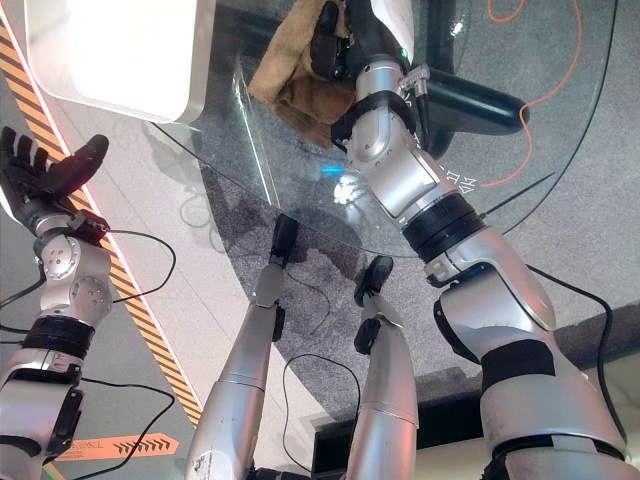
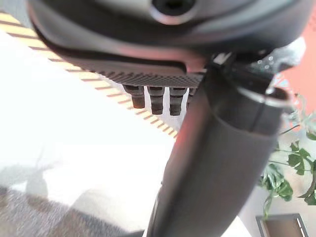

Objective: Wipe the table with a cloth and put it in the basket.

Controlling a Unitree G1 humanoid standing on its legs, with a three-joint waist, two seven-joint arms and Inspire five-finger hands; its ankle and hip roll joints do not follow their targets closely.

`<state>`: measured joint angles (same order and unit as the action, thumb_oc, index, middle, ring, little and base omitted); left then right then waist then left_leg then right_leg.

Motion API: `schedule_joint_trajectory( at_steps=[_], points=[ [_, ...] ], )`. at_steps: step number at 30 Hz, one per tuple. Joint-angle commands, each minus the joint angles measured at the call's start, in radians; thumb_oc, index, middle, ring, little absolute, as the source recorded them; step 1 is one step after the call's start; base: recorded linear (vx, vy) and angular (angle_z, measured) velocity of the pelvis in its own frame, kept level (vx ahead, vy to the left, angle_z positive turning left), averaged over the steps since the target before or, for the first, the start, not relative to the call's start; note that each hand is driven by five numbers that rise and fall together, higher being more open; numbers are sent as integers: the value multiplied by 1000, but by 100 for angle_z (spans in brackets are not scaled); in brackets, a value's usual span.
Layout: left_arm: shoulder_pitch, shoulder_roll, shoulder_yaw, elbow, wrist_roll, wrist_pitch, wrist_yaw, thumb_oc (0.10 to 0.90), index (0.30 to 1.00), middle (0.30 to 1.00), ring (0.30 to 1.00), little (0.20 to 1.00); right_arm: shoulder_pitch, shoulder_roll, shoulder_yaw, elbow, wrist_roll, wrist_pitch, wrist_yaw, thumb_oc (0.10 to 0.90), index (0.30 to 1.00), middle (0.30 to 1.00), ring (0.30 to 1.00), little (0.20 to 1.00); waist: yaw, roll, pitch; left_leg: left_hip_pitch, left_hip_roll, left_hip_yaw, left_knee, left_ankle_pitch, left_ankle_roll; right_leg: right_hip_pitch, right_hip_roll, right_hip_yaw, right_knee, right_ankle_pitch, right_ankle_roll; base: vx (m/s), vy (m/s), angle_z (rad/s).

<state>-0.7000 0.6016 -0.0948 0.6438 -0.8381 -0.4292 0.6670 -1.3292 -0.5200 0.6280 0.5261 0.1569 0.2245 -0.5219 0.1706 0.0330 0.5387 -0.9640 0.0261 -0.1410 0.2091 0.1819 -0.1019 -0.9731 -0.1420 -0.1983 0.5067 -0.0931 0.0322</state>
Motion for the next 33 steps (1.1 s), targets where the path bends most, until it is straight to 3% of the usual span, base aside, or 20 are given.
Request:
schedule_joint_trajectory(
  at_steps=[1,8,19,33],
  points=[
    [-14,96,116,-54,135,-151,103,800,900,900,900,900,16,-68,-58,-123,-24,-83,-70,100,300,300,300,200,-2,-18,-19,12,-82,23,98,-98,84,63,43,0,-158,131,25,0,0,0],
    [-21,73,125,-189,276,-199,126,800,900,900,900,900,70,-63,-116,-216,-59,-104,-77,100,300,300,300,200,-5,-31,-19,14,-80,22,106,-107,83,68,45,5,-155,132,30,0,-9,-1],
    [33,64,130,-424,358,-195,59,800,900,900,900,900,173,-69,-233,-352,-72,-156,-66,100,300,300,300,200,-12,-44,-19,27,-81,28,113,-113,87,81,45,12,-155,140,39,0,0,0],
    [52,35,77,-609,415,-177,-85,800,900,900,900,900,281,-71,-306,-515,-103,-213,-1,100,300,300,300,200,-47,-38,-19,46,-77,48,95,-106,90,79,51,38,-153,149,47,-1,16,-1]
  ],
)
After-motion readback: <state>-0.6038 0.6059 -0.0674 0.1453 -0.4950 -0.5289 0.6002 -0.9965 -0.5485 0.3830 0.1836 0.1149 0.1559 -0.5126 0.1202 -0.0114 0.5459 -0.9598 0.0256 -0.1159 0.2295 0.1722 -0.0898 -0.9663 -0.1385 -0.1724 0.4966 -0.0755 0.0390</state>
